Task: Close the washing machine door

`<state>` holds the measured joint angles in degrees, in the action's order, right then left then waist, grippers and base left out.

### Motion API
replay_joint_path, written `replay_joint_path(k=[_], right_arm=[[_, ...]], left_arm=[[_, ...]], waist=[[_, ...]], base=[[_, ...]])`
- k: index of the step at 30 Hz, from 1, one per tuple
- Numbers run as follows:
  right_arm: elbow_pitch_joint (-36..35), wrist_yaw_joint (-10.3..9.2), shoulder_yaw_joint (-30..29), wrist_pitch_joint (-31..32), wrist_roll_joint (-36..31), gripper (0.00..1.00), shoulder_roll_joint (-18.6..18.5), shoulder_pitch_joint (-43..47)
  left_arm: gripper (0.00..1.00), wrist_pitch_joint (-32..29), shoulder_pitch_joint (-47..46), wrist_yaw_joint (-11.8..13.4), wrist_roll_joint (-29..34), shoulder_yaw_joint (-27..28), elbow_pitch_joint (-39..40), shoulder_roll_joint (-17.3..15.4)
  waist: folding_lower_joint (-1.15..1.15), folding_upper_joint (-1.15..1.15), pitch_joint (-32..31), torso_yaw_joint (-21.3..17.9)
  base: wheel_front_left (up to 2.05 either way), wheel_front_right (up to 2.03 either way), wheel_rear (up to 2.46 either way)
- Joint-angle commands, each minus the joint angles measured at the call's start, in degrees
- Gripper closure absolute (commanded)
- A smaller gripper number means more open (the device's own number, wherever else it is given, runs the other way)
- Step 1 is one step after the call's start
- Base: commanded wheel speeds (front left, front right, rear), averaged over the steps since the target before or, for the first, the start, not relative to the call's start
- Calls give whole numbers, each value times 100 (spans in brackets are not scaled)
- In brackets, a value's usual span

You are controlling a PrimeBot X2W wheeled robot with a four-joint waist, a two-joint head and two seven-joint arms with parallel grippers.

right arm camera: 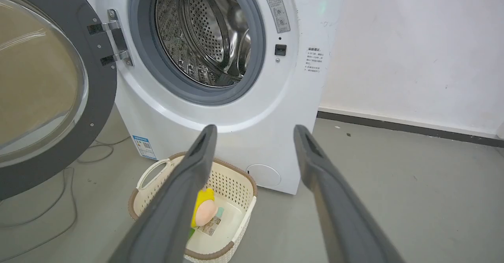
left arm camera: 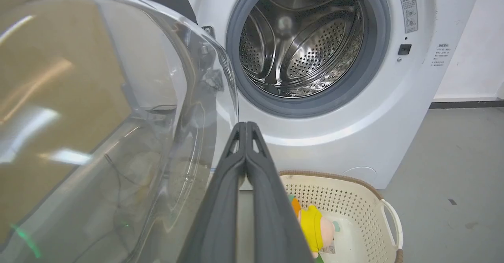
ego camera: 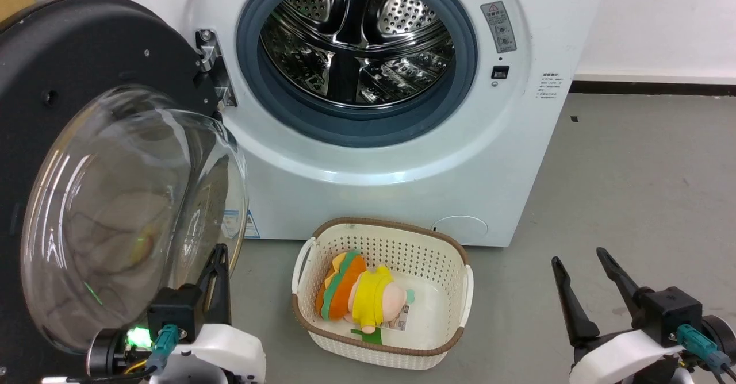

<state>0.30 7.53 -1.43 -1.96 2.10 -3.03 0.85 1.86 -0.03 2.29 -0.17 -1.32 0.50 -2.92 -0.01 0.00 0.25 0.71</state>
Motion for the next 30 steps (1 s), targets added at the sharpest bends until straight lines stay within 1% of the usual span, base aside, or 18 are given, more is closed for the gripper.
replay_joint_path(k=[1,12,19,25,30], right_arm=[[-14,-1,-22,-54,58,0,2,4],[-34,-1,-102,-185,162,0,4,-3],[-48,-1,-171,-269,215,0,5,-7],[-66,-2,-207,-341,255,0,5,-32],[-85,-2,-252,-401,283,0,6,-45]], left_arm=[[100,63,-117,37,13,-19,65,-45],[100,194,-532,71,-38,16,505,-208],[100,278,-915,7,-182,197,849,-313],[100,350,-1295,-110,-411,597,1042,-363],[100,410,-1609,-294,-651,1030,1155,-370]], waist=[[1,0,5,20],[1,0,43,261],[1,0,89,486],[1,0,139,687],[1,0,183,868]], base=[[0,0,0],[0,0,0],[0,0,0],[0,0,0],[0,0,0]])
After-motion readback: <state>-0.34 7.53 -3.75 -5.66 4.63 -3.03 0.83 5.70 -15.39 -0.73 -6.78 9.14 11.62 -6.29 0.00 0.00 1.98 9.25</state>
